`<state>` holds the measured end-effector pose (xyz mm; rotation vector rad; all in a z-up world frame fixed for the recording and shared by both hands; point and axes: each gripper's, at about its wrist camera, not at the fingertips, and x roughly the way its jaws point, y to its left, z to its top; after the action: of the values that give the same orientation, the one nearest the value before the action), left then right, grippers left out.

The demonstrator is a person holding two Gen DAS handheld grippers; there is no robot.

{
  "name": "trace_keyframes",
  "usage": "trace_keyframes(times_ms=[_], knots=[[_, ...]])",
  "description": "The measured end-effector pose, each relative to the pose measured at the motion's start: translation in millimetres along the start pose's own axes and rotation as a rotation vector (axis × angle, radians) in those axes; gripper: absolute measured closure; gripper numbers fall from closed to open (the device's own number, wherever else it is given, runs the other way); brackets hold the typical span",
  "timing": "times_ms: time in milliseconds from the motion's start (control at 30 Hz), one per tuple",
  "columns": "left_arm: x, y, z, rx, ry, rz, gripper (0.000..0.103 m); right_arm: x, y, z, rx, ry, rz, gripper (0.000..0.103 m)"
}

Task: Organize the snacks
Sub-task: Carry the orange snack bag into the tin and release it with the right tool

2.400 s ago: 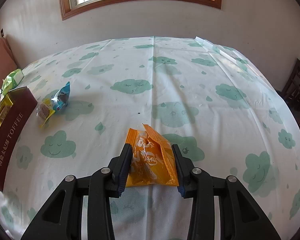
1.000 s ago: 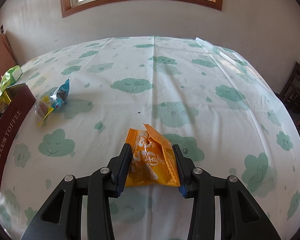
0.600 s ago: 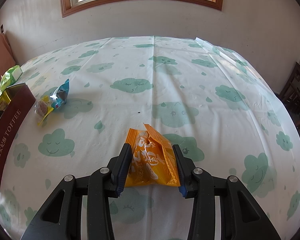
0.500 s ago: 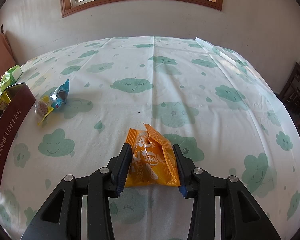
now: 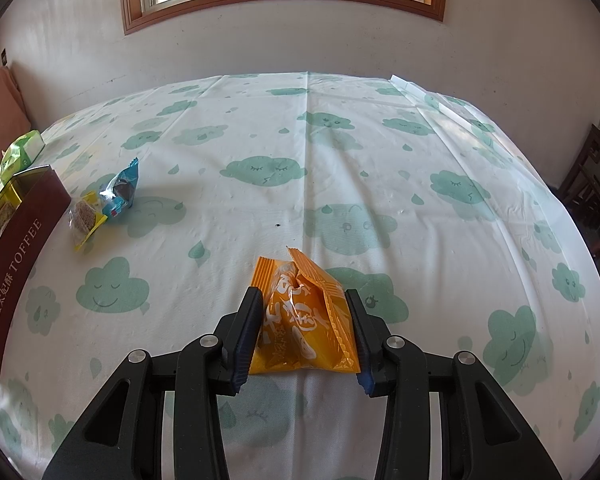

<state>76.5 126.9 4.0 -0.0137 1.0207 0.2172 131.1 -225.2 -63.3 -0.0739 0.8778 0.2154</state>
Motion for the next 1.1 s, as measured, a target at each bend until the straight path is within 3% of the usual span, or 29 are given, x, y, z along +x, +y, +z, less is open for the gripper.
trace_keyframes(times_ms=[100, 467, 767, 1100], knots=[[-4.7, -0.9, -3.8, 0.003, -0.017, 0.003, 0.038, -0.2, -0.6, -0.6, -0.004, -0.001, -0.01, 0.062], [-13.2, 5.1, -21.9, -0.017, -0.045, -0.016, 0.027, -5.4, -1.4, 5.9, 0.022, 0.011, -0.038, 0.068], [-12.0, 9.9, -32.3, -0.021, -0.039, -0.018, 0.023, -21.1, 12.3, 10.9, 0.014, -0.004, -0.042, 0.07], [-17.5, 23.7, -36.7, -0.053, -0.041, -0.037, 0.018, -43.0, 70.0, 25.0, -0.067, -0.048, 0.036, 0.07]])
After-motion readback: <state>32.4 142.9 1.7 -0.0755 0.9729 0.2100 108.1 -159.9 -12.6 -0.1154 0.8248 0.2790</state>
